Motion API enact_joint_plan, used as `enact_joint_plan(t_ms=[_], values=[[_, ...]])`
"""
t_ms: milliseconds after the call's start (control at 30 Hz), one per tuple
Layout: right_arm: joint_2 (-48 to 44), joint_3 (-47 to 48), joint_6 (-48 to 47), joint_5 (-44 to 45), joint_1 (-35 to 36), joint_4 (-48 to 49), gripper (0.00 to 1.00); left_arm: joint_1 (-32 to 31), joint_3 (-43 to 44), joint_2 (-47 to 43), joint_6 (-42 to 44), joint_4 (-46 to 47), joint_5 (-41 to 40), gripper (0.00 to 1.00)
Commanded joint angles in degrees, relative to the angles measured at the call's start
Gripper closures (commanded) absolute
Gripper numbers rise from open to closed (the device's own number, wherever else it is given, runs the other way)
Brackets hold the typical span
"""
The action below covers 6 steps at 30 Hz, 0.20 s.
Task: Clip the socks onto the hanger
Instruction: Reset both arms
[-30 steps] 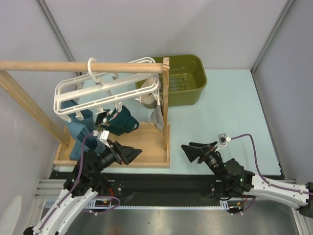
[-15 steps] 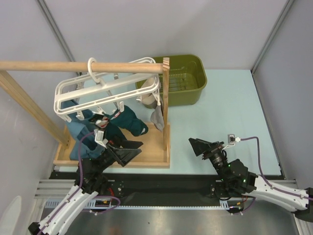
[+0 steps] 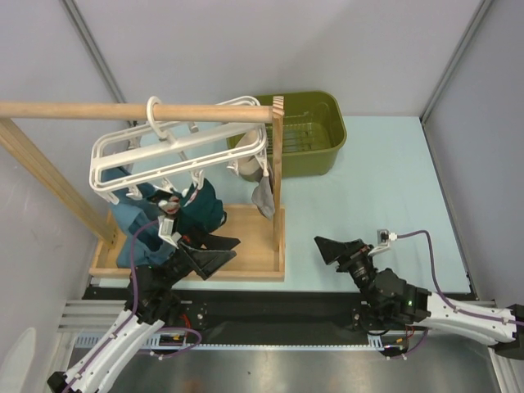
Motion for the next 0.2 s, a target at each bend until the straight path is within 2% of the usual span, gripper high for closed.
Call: enact_joint_plan(t_ms=[0,167], values=[[0.3,-6.5,5.3,6.0,1.2,-3.4,0.0,-0.2,-12.0,-8.2,-0.6,1.3,0.5,0.01],[-1.1,-6.4,8.2,6.9,2.0,-8.2,0.0,-0.2,-12.1,-8.2,-0.5,0.5,0.8,0.0]])
